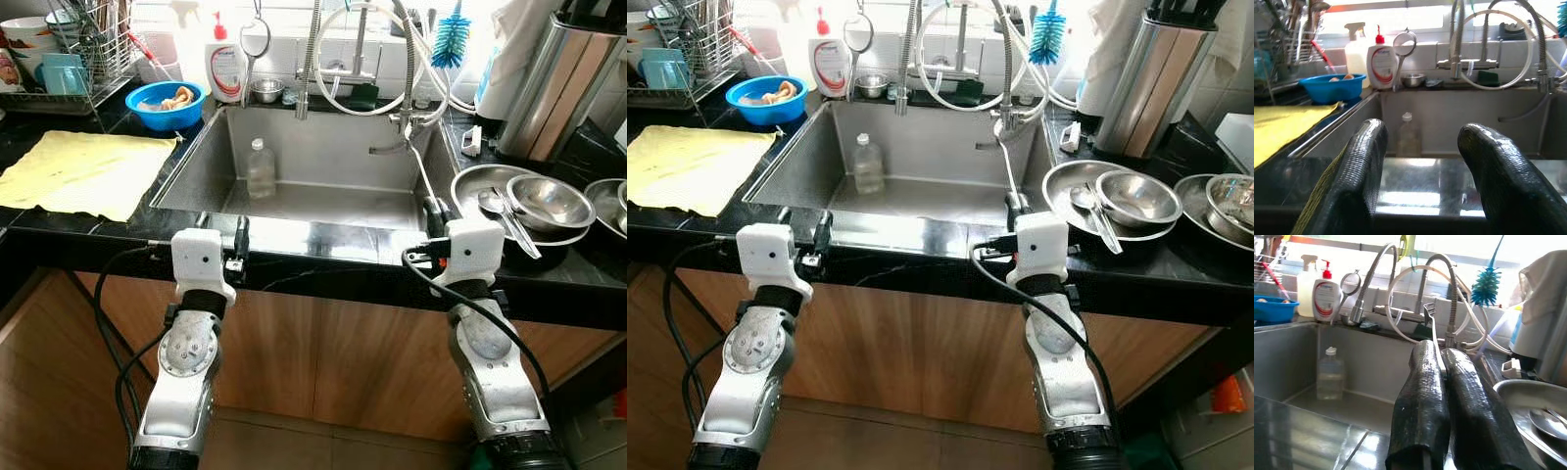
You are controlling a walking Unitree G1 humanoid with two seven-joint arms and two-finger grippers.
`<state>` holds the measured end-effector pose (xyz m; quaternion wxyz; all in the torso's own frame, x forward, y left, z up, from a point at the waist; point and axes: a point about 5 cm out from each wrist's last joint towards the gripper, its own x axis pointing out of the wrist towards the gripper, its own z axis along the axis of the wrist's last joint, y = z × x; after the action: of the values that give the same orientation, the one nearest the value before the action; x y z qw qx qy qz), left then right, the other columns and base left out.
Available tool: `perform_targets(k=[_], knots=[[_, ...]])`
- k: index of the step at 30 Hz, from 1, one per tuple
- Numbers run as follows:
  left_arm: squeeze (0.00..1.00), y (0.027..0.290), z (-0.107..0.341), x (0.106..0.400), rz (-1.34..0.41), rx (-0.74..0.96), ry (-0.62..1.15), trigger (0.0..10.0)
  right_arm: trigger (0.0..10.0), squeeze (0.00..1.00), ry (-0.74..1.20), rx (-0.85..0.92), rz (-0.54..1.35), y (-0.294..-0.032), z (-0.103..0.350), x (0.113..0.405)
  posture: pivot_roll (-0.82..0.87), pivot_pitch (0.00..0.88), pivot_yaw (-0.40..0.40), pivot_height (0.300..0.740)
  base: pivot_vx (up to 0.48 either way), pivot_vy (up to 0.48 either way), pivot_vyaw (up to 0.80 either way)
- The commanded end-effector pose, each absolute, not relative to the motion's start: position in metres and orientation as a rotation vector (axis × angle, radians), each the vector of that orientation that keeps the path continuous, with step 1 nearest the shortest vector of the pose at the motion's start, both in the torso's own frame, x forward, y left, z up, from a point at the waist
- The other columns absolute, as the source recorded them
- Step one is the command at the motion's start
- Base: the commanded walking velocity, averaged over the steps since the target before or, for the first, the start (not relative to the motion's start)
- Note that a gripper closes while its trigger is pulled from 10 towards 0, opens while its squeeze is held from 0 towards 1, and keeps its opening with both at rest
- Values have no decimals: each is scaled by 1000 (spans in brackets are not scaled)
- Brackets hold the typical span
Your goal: Kitchen organization
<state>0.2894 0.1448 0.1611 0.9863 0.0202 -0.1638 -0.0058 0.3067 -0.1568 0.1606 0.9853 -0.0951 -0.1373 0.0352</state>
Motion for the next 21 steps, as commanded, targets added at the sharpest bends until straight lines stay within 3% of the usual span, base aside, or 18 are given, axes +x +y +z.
perform_targets(k=[1,8,17,21], knots=[[0,147,158,289,3,44,-330,10000,10000,0,-293,-182,67,-161,166,304,-106,0,-41,740,0,0,0],[0,146,155,291,5,38,-337,10000,10000,0,-290,-163,49,-169,168,305,-96,0,-49,740,0,0,0],[0,154,155,292,22,46,-355,10000,10000,0,-290,-183,107,-161,169,308,-92,0,-53,740,0,0,0],[0,151,158,293,12,45,-361,10000,10000,0,-288,-190,88,-163,170,309,-96,0,-52,740,183,0,509]])
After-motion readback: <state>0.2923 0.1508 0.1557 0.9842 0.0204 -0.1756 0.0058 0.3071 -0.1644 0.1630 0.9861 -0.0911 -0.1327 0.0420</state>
